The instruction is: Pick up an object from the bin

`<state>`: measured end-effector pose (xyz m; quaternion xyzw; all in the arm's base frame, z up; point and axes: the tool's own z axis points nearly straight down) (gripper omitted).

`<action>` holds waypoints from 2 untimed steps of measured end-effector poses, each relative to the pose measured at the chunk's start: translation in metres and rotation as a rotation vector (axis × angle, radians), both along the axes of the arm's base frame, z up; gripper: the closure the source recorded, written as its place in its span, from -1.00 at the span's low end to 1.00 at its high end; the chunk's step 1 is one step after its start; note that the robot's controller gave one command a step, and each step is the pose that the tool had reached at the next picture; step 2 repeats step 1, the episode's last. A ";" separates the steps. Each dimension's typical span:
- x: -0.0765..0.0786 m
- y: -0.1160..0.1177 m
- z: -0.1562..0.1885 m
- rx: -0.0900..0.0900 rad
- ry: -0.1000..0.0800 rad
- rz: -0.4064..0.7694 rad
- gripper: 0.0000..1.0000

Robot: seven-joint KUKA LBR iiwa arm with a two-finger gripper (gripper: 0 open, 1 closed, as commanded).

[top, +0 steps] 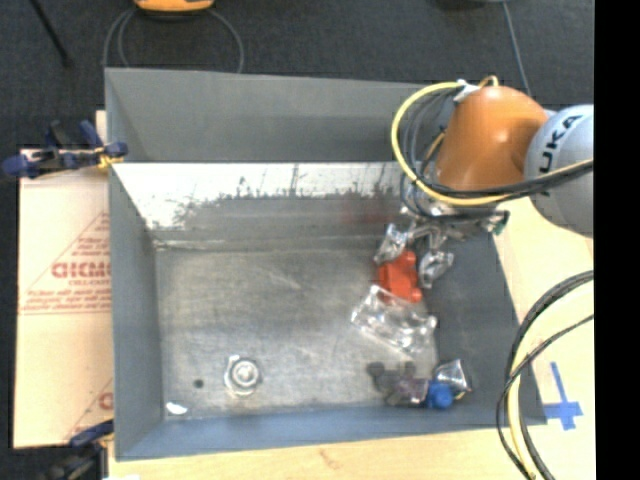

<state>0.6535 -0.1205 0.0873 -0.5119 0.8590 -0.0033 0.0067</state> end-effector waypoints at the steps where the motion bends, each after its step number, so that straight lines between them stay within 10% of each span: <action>1: -0.048 -0.012 0.171 -0.007 0.005 0.343 1.00; 2: -0.048 -0.012 0.171 -0.007 0.005 0.343 1.00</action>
Offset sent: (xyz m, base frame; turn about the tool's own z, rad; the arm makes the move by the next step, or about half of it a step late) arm -0.0491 -0.0106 0.1661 -0.3455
